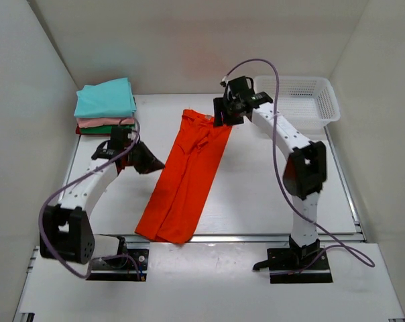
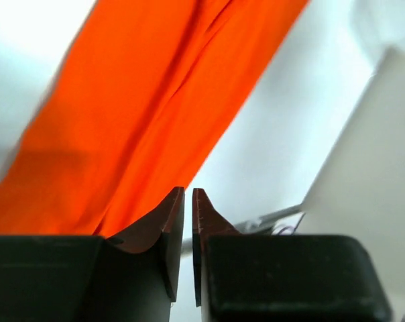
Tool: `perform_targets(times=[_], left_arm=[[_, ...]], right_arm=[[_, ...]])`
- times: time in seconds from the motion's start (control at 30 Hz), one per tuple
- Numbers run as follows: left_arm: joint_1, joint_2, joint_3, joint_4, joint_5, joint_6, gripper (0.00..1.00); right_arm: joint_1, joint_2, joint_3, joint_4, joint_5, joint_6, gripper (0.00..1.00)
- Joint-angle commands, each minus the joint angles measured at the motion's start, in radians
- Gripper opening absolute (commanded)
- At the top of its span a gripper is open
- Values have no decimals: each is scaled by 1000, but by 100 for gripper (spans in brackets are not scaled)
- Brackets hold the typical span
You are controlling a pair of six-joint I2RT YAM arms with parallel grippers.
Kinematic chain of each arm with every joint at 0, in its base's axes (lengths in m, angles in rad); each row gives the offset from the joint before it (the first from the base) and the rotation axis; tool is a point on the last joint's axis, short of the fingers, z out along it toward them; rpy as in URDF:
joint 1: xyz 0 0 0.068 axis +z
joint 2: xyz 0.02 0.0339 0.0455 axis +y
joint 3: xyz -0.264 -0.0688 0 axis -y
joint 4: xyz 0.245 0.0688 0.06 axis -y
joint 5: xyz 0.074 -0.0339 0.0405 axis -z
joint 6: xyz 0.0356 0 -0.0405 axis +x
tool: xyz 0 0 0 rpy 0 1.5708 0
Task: Fold and stack the t-shirts
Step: Rotate the tshirt 90 degrees
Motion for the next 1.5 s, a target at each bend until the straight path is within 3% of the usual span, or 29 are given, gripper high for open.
perform_targets(times=[0.0,0.03,0.07,0.1,0.23,0.33,0.43,0.57,0.73,0.97,1.07,1.27,1.47], left_arm=[[3,123,118,175,51,-49,21],[3,204,185,209,49,-32,22],[-7,299,266,220,60,-12,22],[-9,397,311,220,66,18,20],[-38,696,713,107,94,136,20],[-47,908,945,7,80,199,20],[-49,1026,1058,-36,61,232,20],[-53,1120,1138,-36,91,223,20],[-75,1276,1277,-62,101,204,20],[-28,1457,1625,-159,-3,89,18],[0,1467,1660,-115,-6,34,16],[15,1462,1615,-5,20,-44,10],[31,1461,1738,27,118,-122,9]], right_arm=[[40,-322,-354,210,-97,67,52],[49,-414,-502,280,-126,103,46],[69,-483,-622,308,-158,123,34],[84,-504,-704,342,-201,119,31],[201,-550,-832,373,-335,111,14],[291,-547,-906,453,-382,133,13],[359,-492,-930,522,-430,160,9],[431,-375,-927,549,-468,153,7],[443,-297,-950,458,-366,162,2],[310,-350,-1042,346,-231,173,2],[234,-328,-1012,298,-228,95,1],[198,-239,-866,179,-214,-24,2],[193,-254,-775,79,-177,-100,5]])
